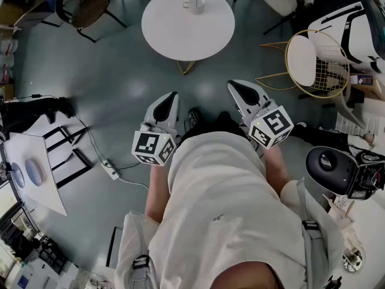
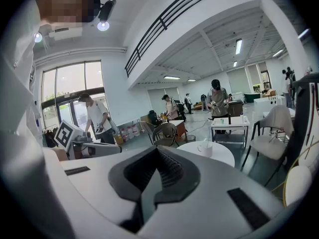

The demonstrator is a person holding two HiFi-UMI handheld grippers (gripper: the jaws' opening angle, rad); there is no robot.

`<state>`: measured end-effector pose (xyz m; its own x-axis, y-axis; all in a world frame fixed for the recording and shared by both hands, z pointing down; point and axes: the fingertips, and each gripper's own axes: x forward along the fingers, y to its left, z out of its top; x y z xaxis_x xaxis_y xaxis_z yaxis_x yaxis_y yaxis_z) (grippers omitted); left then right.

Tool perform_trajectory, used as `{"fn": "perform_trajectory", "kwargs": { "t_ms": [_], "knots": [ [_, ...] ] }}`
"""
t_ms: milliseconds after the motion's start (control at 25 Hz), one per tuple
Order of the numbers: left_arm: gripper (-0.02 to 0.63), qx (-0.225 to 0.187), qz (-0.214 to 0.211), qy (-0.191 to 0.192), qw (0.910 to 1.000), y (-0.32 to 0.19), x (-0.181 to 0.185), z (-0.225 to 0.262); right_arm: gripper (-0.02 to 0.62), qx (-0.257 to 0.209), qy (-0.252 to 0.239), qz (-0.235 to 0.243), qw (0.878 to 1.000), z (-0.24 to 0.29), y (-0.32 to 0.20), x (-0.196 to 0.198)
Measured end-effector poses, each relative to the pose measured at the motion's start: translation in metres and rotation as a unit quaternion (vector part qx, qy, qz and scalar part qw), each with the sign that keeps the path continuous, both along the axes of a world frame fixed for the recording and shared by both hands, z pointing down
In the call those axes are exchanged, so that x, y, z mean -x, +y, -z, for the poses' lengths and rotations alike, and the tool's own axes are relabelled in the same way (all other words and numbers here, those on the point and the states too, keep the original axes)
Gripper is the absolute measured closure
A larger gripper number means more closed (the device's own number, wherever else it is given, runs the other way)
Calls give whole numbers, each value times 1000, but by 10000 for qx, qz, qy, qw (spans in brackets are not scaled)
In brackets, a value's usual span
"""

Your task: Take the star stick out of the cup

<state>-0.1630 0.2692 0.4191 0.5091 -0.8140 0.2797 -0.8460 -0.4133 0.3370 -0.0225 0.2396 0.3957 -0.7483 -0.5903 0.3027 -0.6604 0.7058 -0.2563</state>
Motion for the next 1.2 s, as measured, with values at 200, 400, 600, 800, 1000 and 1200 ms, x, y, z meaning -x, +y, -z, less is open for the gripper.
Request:
{"fn": "perform_trajectory", "kwargs": {
  "t_ms": [200, 400, 600, 800, 1000, 1200],
  "knots": [
    [597, 11, 1, -37, 10000, 2, 4, -4, 591, -33, 41, -42, 10000, -2, 0, -3],
    [597, 31, -16, -30, 10000, 6, 3, -6, 591, -22, 29, 2, 10000, -2, 7, 2],
    [597, 19, -48, -10, 10000, 9, -1, -4, 591, 6, -62, 48, 10000, -1, 17, 9],
    [597, 45, -99, -7, 9999, 14, -2, -5, 589, -83, -321, -184, 9993, 9, 15, 2],
    [597, 147, -146, -16, 9998, 18, -8, -10, 589, 26, -282, -303, 9991, 3, 16, -13],
    [597, 226, -180, -68, 9996, 12, -19, -13, 589, 176, -274, -444, 9985, -2, 6, -28]
  ]
}}
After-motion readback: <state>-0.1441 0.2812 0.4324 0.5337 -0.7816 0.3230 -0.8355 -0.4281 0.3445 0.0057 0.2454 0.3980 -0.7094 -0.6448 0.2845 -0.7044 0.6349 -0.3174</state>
